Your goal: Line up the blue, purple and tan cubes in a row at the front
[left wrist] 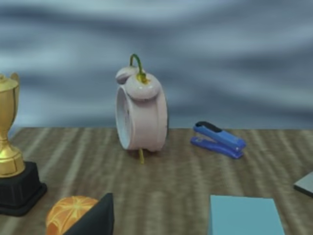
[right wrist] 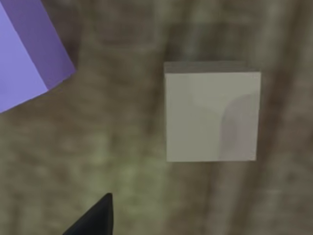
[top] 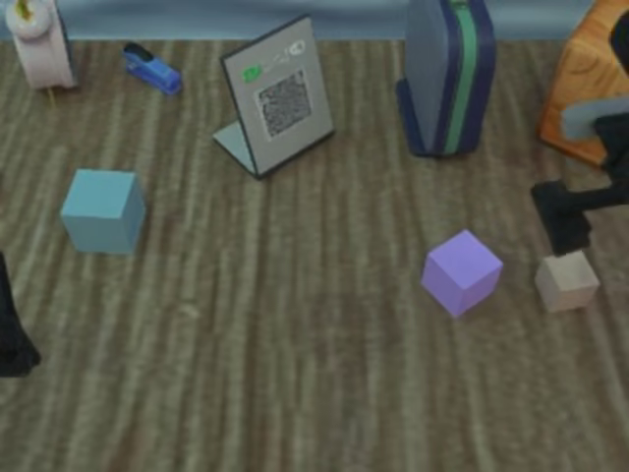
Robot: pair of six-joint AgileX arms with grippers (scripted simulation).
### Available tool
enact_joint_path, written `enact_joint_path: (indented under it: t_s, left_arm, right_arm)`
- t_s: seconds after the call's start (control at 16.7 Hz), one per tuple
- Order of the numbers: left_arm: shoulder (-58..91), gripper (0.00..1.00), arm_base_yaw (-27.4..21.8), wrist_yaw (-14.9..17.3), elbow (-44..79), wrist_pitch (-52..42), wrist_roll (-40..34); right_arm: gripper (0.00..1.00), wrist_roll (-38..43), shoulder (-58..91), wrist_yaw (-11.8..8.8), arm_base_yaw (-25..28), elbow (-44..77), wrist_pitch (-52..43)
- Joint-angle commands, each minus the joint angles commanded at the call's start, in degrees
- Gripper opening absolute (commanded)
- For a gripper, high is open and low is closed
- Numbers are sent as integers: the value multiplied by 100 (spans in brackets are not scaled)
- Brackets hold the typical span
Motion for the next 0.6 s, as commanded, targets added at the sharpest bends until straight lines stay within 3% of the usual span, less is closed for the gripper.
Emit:
enact_joint_path:
  t_s: [0.24,0.6]
  left_arm:
    - [0,100,0,0,0,0,0]
    - [0,100,0,0,0,0,0]
  right_arm:
    - [100,8,898,-9,108,738,-480]
    - [100,8,983,-10,90,821,-528]
